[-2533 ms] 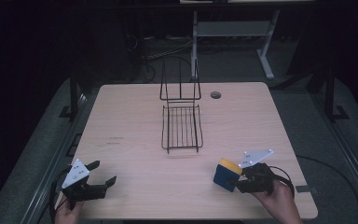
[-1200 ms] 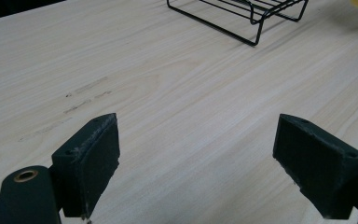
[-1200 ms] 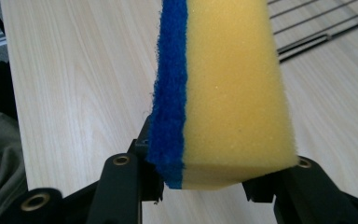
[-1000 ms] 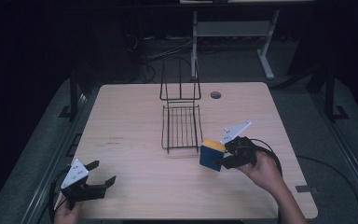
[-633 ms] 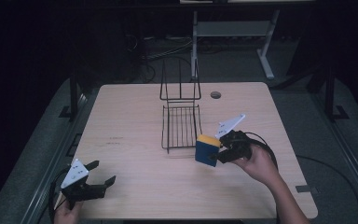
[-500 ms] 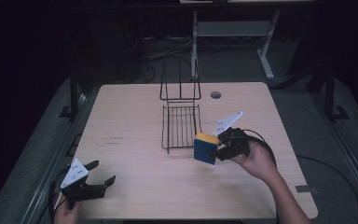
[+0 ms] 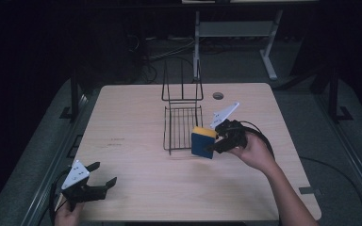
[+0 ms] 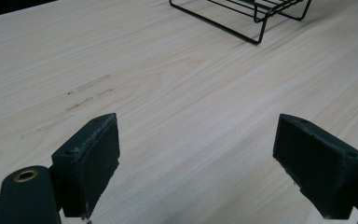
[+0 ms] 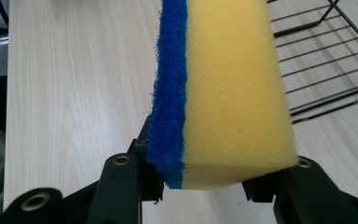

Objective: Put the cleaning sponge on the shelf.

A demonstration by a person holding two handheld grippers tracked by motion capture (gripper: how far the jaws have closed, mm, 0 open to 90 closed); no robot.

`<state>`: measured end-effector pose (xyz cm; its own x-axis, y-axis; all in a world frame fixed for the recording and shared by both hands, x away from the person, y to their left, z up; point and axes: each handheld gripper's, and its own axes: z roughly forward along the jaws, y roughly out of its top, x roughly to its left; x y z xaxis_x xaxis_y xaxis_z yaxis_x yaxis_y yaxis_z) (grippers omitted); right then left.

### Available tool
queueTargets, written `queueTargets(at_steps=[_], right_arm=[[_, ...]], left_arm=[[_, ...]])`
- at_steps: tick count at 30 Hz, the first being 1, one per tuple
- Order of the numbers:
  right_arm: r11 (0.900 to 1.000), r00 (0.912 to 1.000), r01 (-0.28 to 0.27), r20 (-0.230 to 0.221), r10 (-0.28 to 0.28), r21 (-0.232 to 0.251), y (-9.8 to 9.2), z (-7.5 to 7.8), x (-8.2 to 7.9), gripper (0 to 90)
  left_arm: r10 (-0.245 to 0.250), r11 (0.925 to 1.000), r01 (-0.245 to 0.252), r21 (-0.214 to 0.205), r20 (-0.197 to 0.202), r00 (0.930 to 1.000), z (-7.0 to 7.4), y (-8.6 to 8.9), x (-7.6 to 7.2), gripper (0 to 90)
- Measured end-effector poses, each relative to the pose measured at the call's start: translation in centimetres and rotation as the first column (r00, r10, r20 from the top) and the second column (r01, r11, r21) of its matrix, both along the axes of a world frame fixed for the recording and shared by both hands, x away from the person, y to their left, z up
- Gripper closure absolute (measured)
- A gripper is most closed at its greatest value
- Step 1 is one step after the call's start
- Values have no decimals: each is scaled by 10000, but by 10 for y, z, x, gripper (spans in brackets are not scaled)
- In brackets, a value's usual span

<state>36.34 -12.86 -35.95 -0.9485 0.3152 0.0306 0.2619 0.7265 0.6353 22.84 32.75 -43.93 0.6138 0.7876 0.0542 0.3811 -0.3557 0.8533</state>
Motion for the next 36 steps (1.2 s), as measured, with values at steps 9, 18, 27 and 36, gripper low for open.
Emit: queueTargets(at_steps=[9,18,27,36], right_arm=[[9997,9997,-234,-15,234,-42,9,0,18,566],[9996,9998,-190,-92,188,-187,20,2,36,566],[9986,9986,-517,-88,516,-127,26,1,51,565],[9976,9975,-686,-187,685,-66,29,-3,68,565]], left_arm=[[7,10000,-7,-40,0,10000,-1,0,0,141],[27,10000,-27,-57,4,10000,0,1,0,141],[24,10000,-24,-66,2,10000,0,1,0,141],[34,9999,-35,-97,-24,10000,0,2,1,141]])
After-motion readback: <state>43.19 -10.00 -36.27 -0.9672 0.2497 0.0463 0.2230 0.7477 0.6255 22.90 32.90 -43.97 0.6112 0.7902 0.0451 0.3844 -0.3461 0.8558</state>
